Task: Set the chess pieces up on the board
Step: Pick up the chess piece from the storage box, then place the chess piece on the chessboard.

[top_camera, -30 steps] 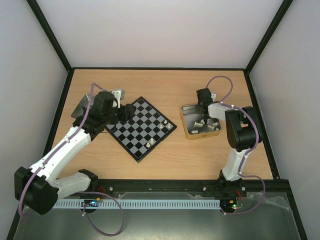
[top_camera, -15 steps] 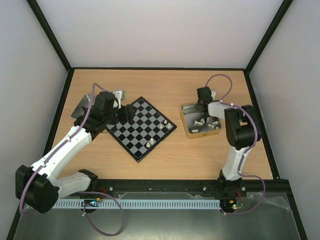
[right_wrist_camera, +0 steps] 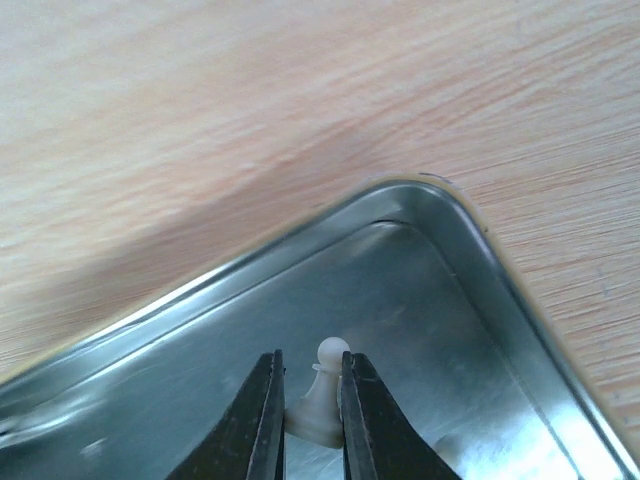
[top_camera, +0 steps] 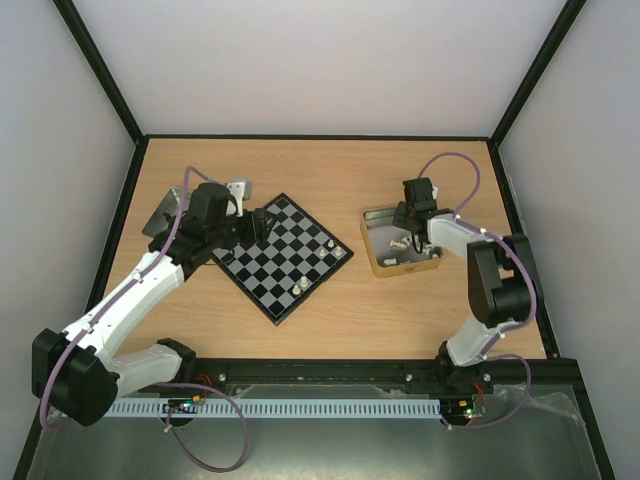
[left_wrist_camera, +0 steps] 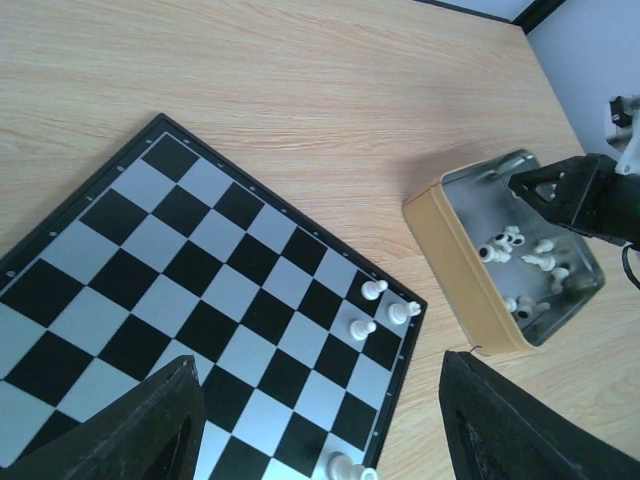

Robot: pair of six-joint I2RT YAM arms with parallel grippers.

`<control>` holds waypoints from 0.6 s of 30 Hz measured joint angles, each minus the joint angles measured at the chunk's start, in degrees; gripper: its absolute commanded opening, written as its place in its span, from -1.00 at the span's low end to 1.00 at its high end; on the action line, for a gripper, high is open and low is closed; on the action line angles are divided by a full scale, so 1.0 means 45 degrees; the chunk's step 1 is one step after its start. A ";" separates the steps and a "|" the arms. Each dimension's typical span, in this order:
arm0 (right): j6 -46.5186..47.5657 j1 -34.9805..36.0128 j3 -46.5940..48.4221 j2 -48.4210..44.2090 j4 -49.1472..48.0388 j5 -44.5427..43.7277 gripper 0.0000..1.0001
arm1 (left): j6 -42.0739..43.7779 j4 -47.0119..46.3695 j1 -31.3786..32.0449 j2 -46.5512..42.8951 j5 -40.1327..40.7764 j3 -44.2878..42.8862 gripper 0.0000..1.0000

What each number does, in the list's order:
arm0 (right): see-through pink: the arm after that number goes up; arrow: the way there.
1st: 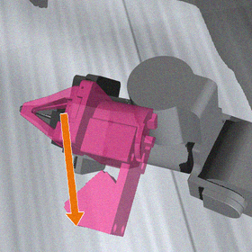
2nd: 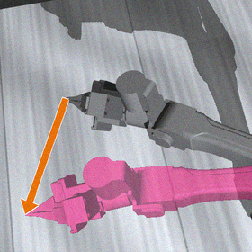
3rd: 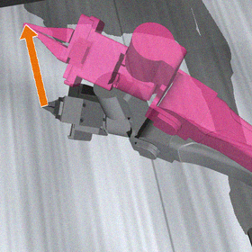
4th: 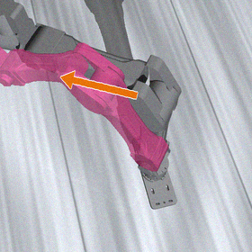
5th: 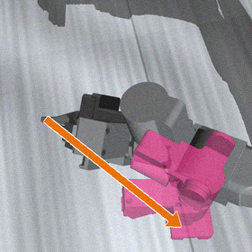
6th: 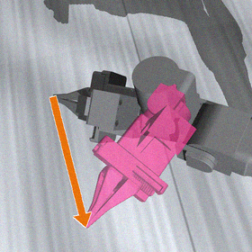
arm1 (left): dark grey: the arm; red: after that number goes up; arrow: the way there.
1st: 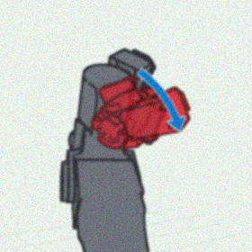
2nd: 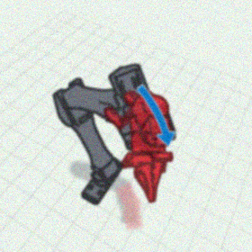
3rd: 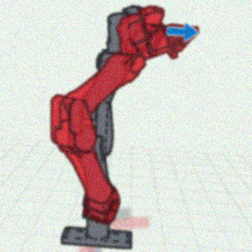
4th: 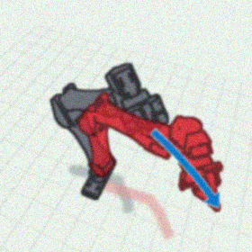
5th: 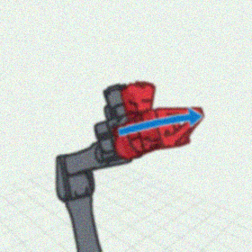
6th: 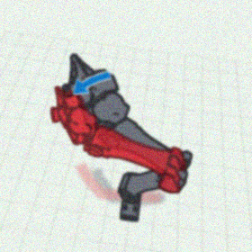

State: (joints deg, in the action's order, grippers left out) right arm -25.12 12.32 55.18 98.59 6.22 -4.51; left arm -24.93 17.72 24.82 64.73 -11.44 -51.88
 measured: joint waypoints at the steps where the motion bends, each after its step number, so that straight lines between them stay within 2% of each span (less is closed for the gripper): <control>1: -0.0097 0.0000 -0.0180 -0.0471 -0.0034 0.0335 -0.77 | -0.0058 -0.0073 0.0000 0.0034 -0.0121 0.0005 0.33; 4: -0.0291 0.0000 -0.0588 -0.1695 -0.0316 0.1651 -0.76 | -0.0389 -0.0374 -0.0005 0.0151 -0.0554 0.0029 0.33; 9: -0.0903 -0.0015 -0.1554 -0.3424 -0.1880 0.5362 -0.75 | -0.1447 -0.1355 -0.0015 0.0355 -0.1651 0.0044 0.34; 13: -0.1957 0.0112 -0.2370 -0.3847 -0.3915 0.8811 -0.74 | -0.2662 -0.2613 -0.0019 0.0437 -0.2793 0.0068 0.35; 18: -0.3512 0.1039 -0.2919 -0.4027 -0.6795 1.1880 -0.71 | -0.4318 -0.4522 -0.0019 0.0646 -0.4333 0.0335 0.39</control>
State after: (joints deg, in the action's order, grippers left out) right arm -40.93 16.99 42.04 80.47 -24.36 48.95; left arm -44.36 -2.63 24.73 67.64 -30.94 -50.37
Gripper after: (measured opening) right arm 0.142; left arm 0.686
